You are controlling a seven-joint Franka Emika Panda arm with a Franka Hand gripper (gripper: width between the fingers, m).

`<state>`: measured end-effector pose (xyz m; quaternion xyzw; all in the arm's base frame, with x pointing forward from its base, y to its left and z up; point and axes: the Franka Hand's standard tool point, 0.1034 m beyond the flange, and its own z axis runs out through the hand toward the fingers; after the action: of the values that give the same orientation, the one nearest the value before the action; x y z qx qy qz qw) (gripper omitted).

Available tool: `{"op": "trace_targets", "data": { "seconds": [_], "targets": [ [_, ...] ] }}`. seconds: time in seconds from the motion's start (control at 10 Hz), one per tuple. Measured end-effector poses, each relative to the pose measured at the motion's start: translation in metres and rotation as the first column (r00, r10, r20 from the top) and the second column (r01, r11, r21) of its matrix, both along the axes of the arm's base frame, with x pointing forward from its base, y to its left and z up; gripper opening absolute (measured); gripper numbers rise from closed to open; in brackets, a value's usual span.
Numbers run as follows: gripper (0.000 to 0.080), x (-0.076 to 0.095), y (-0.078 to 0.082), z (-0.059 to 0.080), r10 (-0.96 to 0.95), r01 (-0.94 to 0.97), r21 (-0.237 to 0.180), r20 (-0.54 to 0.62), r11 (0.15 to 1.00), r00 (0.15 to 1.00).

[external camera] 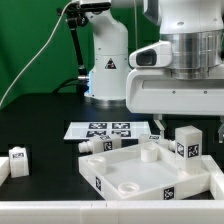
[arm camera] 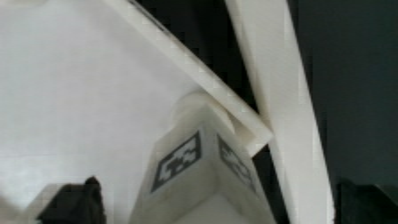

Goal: Assemble one leg

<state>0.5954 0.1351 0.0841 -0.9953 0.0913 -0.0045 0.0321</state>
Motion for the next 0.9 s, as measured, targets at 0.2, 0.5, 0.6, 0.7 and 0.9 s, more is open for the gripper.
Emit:
{"op": "trace_targets", "data": {
  "seconds": [0.2,0.5,0.6,0.7,0.9],
  "targets": [
    [0.0649,0.0029,-0.0060,0.0008,0.179,-0.179,-0.004,0.012,0.984,0.984],
    [0.0423,0.0040,-0.0077,0.0013,0.290,-0.289,-0.017,0.020,0.957,0.957],
    [0.0423,0.0040,-0.0079,0.0011,0.288,-0.288,-0.017,0.019,0.957,0.957],
    [0.0284,0.0042,-0.0077,0.0013,0.289,-0.288,-0.017,0.020,0.957,0.957],
    [0.0284,0.0043,-0.0076,0.0013,0.255,-0.255,-0.015,0.019,0.967,0.967]
  ]
}}
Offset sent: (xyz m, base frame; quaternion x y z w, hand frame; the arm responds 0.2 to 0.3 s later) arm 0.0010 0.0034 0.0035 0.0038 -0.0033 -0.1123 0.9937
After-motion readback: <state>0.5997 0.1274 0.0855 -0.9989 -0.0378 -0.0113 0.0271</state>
